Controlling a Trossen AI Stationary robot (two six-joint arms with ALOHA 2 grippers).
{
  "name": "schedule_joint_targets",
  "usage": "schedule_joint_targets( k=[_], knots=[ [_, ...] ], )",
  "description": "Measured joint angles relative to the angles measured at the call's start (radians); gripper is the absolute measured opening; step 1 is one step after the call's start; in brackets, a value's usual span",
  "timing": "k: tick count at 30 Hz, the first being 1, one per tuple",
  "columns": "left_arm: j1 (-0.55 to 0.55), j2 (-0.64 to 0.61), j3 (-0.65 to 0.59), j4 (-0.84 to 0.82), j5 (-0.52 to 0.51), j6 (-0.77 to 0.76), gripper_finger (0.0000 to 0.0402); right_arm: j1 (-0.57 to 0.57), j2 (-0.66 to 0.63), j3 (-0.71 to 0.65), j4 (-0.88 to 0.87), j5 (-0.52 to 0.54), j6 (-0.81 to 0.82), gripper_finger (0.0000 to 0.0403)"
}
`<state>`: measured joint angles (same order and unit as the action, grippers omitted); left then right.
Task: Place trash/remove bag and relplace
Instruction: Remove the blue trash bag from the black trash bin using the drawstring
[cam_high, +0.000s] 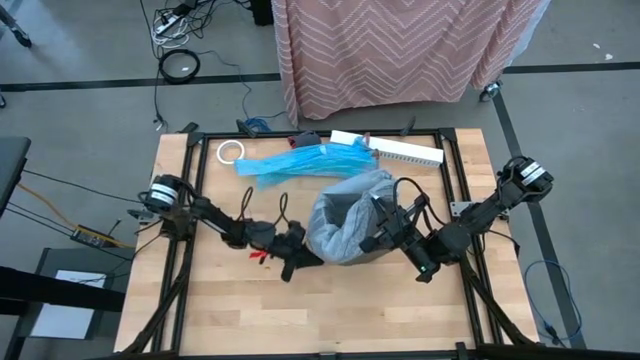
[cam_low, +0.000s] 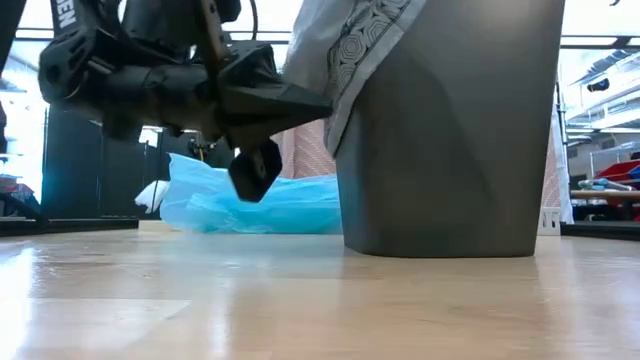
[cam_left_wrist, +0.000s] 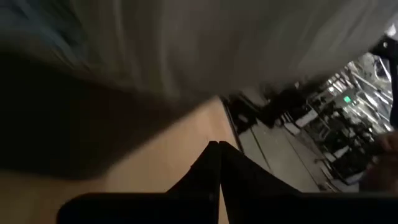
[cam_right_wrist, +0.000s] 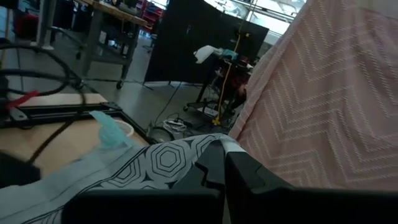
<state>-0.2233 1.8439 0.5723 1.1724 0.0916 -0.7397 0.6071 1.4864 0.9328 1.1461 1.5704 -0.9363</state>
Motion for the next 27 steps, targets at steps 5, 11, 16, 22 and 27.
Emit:
schedule_joint_targets(
  k=[5, 11, 16, 22, 27],
  knots=[
    [-0.033, 0.000, -0.027, 0.018, -0.057, -0.002, 0.0004, -0.014, 0.000, 0.000, 0.001, -0.013, 0.000, 0.0000],
    [-0.026, -0.005, -0.133, 0.015, -0.369, 0.019, 0.0003, -0.014, -0.001, 0.000, 0.015, -0.157, 0.026, 0.0000],
    [-0.010, -0.005, -0.246, 0.284, -0.664, 0.015, 0.0007, -0.020, -0.002, 0.000, 0.035, -0.133, 0.028, 0.0000],
    [0.023, -0.031, -0.326, 0.399, -0.715, -0.022, 0.0019, -0.020, -0.003, 0.000, 0.035, -0.046, 0.043, 0.0000],
    [0.095, -0.029, -0.291, 0.398, -0.348, 0.083, 0.0037, -0.020, -0.003, -0.001, 0.032, -0.050, 0.051, 0.0000]
  ],
)
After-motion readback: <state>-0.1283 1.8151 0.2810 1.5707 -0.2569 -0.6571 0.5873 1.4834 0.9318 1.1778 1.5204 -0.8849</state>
